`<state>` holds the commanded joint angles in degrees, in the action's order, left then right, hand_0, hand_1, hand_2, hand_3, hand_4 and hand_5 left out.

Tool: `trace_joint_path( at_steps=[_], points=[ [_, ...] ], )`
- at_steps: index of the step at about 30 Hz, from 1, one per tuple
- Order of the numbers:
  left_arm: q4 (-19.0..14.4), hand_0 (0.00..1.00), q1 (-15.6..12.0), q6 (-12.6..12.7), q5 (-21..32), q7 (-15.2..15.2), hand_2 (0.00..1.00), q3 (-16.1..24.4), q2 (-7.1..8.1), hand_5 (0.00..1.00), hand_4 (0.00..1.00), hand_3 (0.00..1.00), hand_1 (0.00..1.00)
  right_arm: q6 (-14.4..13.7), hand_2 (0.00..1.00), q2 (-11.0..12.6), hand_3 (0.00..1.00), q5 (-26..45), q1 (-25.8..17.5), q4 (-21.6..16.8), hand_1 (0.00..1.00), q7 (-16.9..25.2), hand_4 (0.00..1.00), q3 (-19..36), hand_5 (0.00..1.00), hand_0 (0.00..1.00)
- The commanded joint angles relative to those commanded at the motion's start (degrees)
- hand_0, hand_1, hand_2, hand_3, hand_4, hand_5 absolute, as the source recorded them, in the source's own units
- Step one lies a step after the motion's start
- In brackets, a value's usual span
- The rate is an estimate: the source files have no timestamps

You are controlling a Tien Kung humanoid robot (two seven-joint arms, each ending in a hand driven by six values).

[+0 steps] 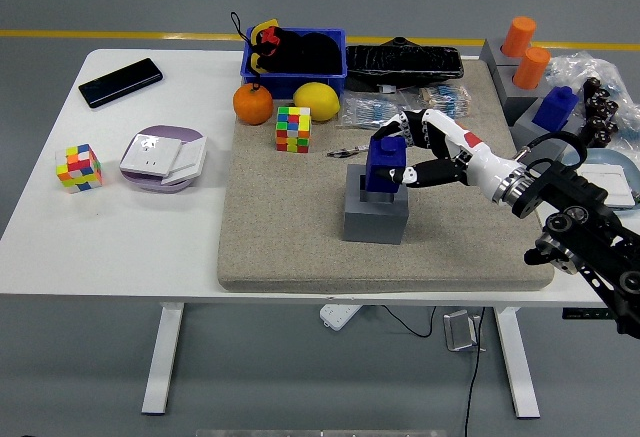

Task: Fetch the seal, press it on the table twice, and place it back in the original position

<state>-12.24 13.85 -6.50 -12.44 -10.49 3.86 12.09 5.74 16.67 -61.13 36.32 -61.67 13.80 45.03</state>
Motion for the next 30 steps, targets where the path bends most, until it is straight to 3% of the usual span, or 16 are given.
trace_joint_path(
  at_steps=[6,15,22,30],
  points=[
    [0.0,0.723,0.01,-0.02,-0.2,-0.05,0.684,0.51,-0.03,0.243,0.712,0.756,0.695,2.2,0.489,2.68,0.536,-1.51,-0.08,-2.31,0.475,-1.76,0.763,3.56,0.002,0.592],
    [0.06,0.724,-0.3,0.01,-0.1,-0.1,0.684,0.85,-0.17,0.243,0.713,0.756,0.695,3.0,0.485,6.54,0.537,-2.06,-3.25,-1.57,0.474,-2.45,0.759,7.2,0.002,0.595],
    [0.09,0.724,-0.24,0.05,-0.12,-0.08,0.684,0.82,-0.19,0.243,0.712,0.757,0.695,2.83,0.48,6.59,0.531,-3.34,-6.24,1.05,0.471,-2.3,0.759,10.23,0.002,0.594],
    [0.03,0.723,-0.05,-0.03,-0.68,0.0,0.684,1.2,-0.28,0.244,0.712,0.756,0.695,2.16,0.48,4.88,0.531,-4.28,-9.64,4.13,0.47,-2.26,0.756,12.13,0.002,0.597]
  ],
)
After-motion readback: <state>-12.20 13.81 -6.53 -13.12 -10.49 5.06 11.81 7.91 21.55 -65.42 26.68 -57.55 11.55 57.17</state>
